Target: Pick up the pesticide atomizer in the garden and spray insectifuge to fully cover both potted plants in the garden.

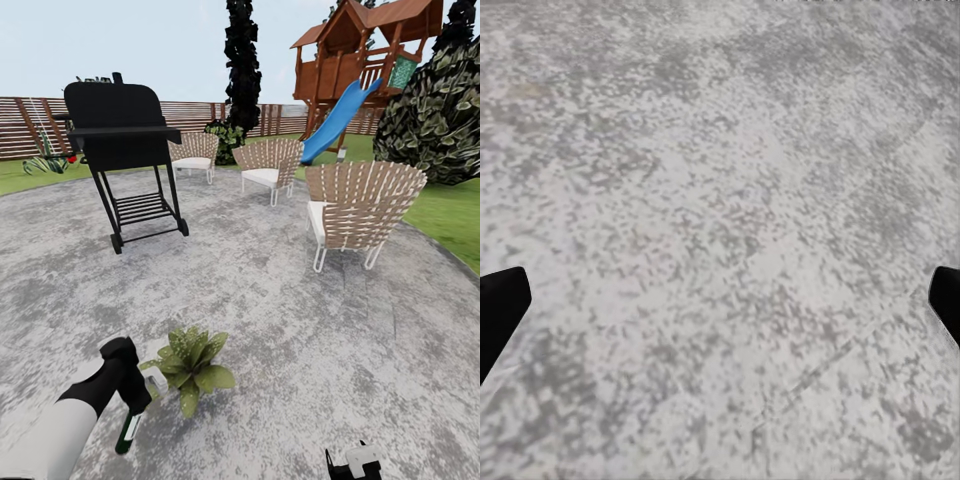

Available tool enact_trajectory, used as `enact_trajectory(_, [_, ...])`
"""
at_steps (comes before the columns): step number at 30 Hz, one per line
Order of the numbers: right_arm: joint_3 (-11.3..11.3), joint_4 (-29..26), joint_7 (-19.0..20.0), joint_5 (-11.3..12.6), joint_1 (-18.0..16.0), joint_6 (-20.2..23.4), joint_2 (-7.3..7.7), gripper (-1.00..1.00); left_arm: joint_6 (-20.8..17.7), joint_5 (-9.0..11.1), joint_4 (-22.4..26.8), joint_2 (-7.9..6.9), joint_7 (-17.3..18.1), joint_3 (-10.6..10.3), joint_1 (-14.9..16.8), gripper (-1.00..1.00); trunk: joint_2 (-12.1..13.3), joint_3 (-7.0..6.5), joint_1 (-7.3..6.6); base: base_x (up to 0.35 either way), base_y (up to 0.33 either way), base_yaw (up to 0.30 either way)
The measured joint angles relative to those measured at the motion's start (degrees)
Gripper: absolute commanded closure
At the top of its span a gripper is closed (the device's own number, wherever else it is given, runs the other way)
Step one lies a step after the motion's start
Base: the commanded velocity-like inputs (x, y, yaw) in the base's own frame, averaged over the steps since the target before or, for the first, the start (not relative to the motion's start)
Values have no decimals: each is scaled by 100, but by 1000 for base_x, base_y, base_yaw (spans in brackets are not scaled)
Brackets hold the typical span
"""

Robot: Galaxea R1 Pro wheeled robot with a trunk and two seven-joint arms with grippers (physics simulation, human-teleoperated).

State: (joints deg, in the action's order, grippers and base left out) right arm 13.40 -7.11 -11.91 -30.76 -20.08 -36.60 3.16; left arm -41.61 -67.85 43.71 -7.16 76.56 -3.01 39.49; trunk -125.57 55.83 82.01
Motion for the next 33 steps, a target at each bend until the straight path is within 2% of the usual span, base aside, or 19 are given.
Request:
enact_trajectory(2, [0, 0, 0, 0, 0, 0, 7, -100, 2, -118, 6, -6, 181, -15, 19, 100, 0, 0, 0, 5, -4, 2])
enact_trajectory(4, [0, 1, 3, 0, 0, 0, 8, -100, 3, -275, 7, -8, 217, -23, -1, 100, 0, 0, 0, 2, -1, 1])
enact_trajectory(9, [0, 0, 5, 0, 0, 0, 9, -100, 3, -457, 8, -76, 222, 29, -39, 100, 0, 0, 0, 0, 0, 0])
enact_trajectory(14, [0, 0, 1, 7, 0, 0, 4, -100, -97, -493, 9, -88, 195, 54, -52, 100, 0, 0, 0, 7, 0, 42])
enact_trajectory(18, [0, 1, 1, 7, -1, 0, 0, -100, -111, -494, 9, -50, 194, 40, -51, 100, 0, 0, -3, 251, -26, 235])
enact_trajectory(25, [0, 0, 2, 0, 0, -1, 1, -100, -112, -497, 7, -23, 180, 25, -50, 100, 0, 0, -1, 197, -203, 142])
enact_trajectory(30, [0, -1, 0, 0, 0, -1, 1, -100, -112, -497, 7, -20, 179, 24, -50, 100, 0, 0, 1, -53, -244, 3])
enact_trajectory(33, [0, 1, 0, 0, -1, 0, 0, -100, -111, -504, 9, -82, 185, 47, -56, 100, 0, 0, 1, -19, -37, 137])
